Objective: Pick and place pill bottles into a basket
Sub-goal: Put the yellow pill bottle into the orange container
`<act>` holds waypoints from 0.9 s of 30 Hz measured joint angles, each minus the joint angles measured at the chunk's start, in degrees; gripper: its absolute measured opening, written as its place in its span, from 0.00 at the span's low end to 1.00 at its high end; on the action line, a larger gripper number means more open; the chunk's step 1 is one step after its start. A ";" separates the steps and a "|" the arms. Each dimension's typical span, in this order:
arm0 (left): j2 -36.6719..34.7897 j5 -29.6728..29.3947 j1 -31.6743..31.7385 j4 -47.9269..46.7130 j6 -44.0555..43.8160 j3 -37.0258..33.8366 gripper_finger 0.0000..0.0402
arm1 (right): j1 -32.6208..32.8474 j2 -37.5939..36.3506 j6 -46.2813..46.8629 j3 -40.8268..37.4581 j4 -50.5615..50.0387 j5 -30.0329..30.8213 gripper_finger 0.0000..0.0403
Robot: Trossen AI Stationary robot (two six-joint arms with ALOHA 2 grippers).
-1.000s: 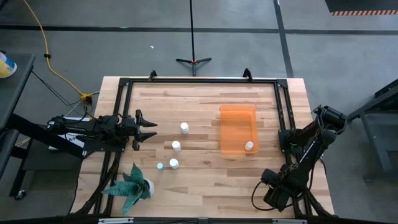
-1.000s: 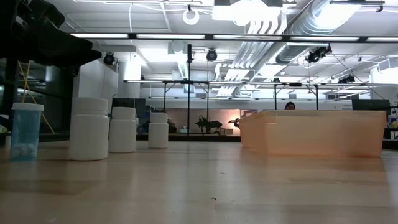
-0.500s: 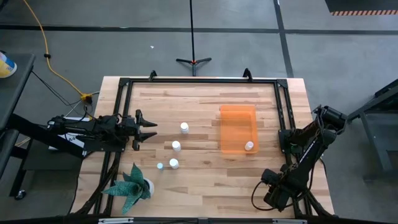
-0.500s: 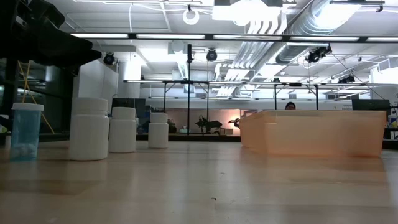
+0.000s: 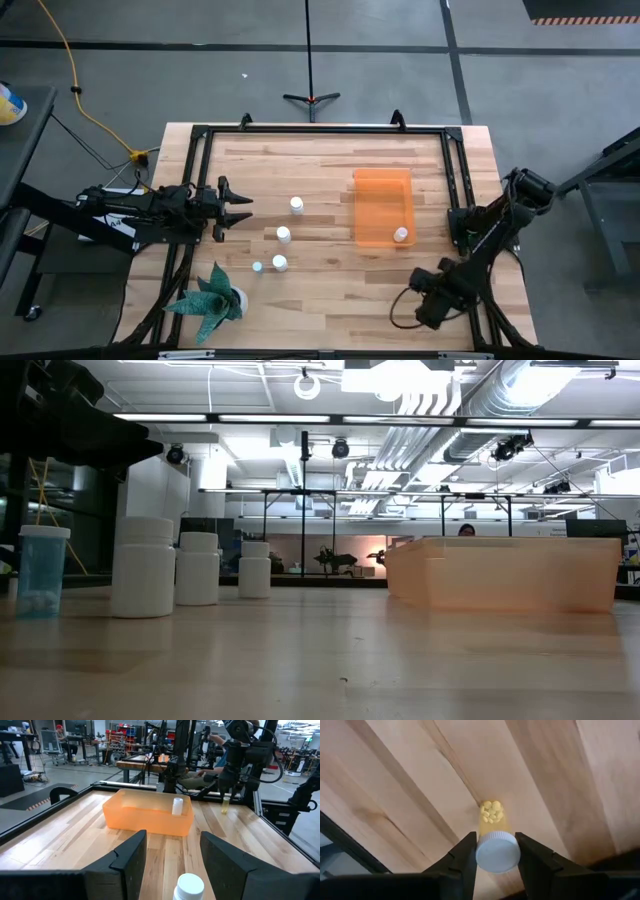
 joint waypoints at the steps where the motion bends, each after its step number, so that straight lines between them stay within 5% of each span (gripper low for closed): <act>1: -0.01 0.00 0.01 0.00 0.02 0.00 0.55 | -1.16 -0.14 -2.14 0.07 0.50 0.01 0.27; 18: -0.01 0.00 0.01 -0.01 0.02 0.00 0.55 | -26.33 -0.32 -47.85 14.88 -9.28 3.19 0.27; 27: -0.01 0.00 0.01 0.00 0.02 0.00 0.55 | -40.56 -0.32 -62.66 17.76 -14.14 6.01 0.28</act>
